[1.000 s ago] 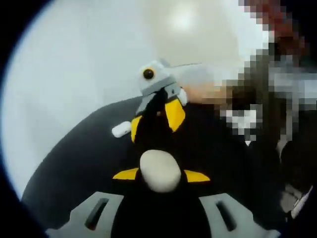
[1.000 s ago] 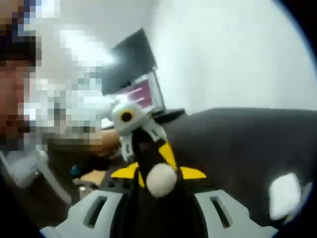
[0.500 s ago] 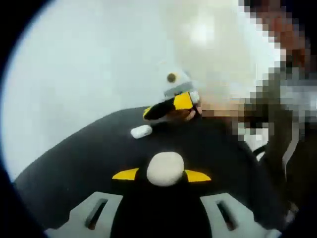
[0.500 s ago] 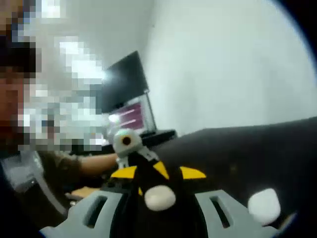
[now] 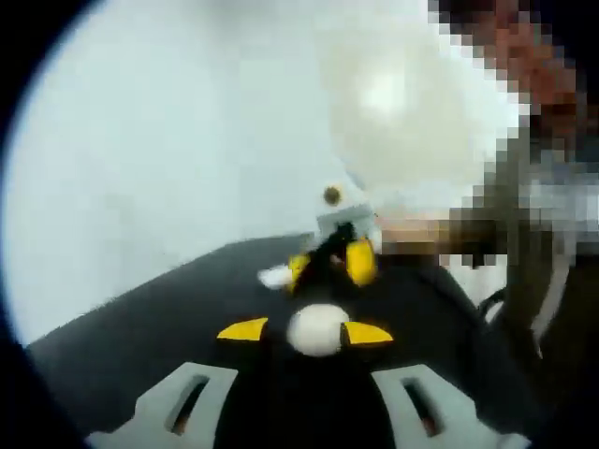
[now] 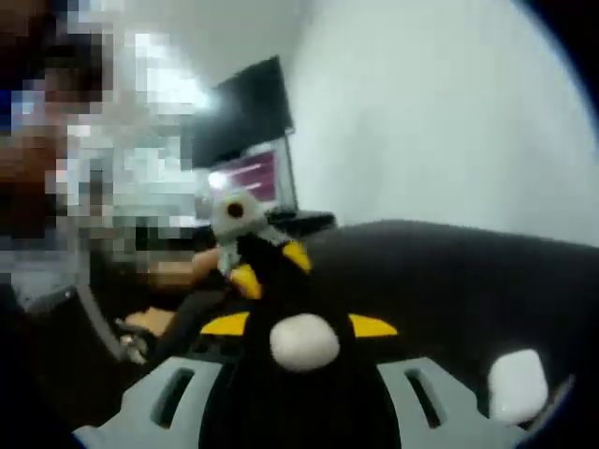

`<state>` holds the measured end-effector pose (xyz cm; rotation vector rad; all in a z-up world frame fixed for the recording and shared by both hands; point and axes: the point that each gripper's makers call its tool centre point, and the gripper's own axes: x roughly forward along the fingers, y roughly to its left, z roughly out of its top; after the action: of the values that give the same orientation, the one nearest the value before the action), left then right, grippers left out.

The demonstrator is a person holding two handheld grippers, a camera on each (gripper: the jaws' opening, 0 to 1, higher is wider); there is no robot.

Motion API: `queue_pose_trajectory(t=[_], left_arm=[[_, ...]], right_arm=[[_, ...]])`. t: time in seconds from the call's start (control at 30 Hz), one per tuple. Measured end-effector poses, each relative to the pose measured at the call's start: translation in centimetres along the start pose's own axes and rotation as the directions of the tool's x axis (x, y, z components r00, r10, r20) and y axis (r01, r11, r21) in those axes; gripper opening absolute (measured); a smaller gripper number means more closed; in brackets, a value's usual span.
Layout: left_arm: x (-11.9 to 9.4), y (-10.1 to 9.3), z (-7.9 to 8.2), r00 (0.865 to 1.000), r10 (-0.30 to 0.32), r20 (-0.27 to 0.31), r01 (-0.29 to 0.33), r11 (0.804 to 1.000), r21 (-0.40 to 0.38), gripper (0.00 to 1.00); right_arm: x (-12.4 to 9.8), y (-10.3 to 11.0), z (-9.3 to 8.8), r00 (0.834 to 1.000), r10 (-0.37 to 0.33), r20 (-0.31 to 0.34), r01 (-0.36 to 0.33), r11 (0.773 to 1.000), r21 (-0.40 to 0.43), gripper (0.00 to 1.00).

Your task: Pick up three earphones and place each one into its charging case using tactile feedback, ensure that each earphone is properly inserted and securely positioned inside the case.

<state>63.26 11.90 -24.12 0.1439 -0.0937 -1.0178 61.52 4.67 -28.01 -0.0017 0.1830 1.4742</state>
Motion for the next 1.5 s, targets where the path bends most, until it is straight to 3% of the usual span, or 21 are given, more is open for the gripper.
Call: queue_pose_trajectory(t=[0.07, 0.1, 0.13, 0.17, 0.2, 0.3, 0.43, 0.6, 0.73, 0.9, 1.27, 1.33, 1.4, 1.5], left_arm=[[-1.3, 2.6, 2.6, 0.981, 0.131, 0.14, -0.11, 0.982, -0.15, 0.23], [-1.7, 3.1, 3.2, 0.973, 0.145, 0.18, -0.105, 0.972, -0.21, 0.18], [-2.2, 4.0, 3.0, 0.969, 0.171, 0.179, -0.119, 0.955, -0.273, 0.15], [-2.5, 4.7, 2.1, 0.974, 0.191, 0.12, -0.151, 0.948, -0.28, 0.13], [-2.6, 5.3, 1.4, 0.972, 0.223, 0.078, -0.198, 0.949, -0.244, 0.13], [-1.7, 5.1, -0.2, 0.971, 0.238, 0.002, -0.231, 0.947, -0.223, 0.14], [-1.0, 5.0, -1.0, 0.962, 0.268, -0.048, -0.271, 0.958, -0.094, 0.14], [-0.9, 5.1, -0.6, 0.961, 0.275, -0.014, -0.274, 0.952, -0.137, 0.19], [-1.4, 6.1, -0.2, 0.951, 0.31, 0.016, -0.304, 0.941, -0.152, 0.2], [-1.8, 6.5, 0.1, 0.95, 0.308, 0.045, -0.292, 0.932, -0.213, 0.28], [-1.3, 6.7, -1.0, 0.952, 0.306, 0.012, -0.299, 0.937, -0.181, 0.33], [-1.3, 6.8, -1.3, 0.951, 0.309, 0.002, -0.304, 0.935, -0.183, 0.34], [-1.3, 6.8, -1.6, 0.95, 0.313, -0.018, -0.311, 0.933, -0.182, 0.34], [-1.4, 6.9, -1.8, 0.946, 0.324, -0.028, -0.324, 0.932, -0.161, 0.34]], right_arm=[[0.2, 0.2, -0.3, 1.0, 0.003, -0.014, -0.003, 1.0, -0.021, 0.42], [0.2, 0.2, -0.5, 1.0, -0.003, -0.023, 0.002, 1.0, -0.027, 0.42], [0.1, 0.1, -0.7, 0.999, -0.013, -0.033, 0.011, 0.999, -0.033, 0.42], [0.0, -0.1, -0.9, 0.999, -0.025, -0.038, 0.023, 0.999, -0.04, 0.42], [0.0, -0.2, -1.1, 0.998, -0.032, -0.045, 0.03, 0.998, -0.047, 0.42], [-0.2, -0.7, -1.4, 0.997, -0.051, -0.056, 0.048, 0.998, -0.048, 0.42], [-0.4, -1.0, -1.5, 0.997, -0.05, -0.059, 0.048, 0.998, -0.038, 0.47], [0.0, -1.4, -2.5, 0.984, -0.102, -0.143, 0.091, 0.993, -0.082, 0.49], [1.0, -1.0, -3.0, 0.977, -0.098, -0.187, 0.081, 0.992, -0.095, 0.5], [2.1, -1.4, -3.3, 0.972, -0.114, -0.206, 0.088, 0.987, -0.131, 0.5], [2.7, -1.8, -4.0, 0.966, -0.117, -0.232, 0.089, 0.988, -0.124, 0.54], [2.8, -1.8, -4.0, 0.964, -0.121, -0.237, 0.093, 0.988, -0.125, 0.51], [2.8, -1.9, -3.9, 0.963, -0.141, -0.229, 0.111, 0.984, -0.139, 0.42], [2.9, -1.7, -3.6, 0.96, -0.175, -0.22, 0.134, 0.973, -0.188, 0.41]])
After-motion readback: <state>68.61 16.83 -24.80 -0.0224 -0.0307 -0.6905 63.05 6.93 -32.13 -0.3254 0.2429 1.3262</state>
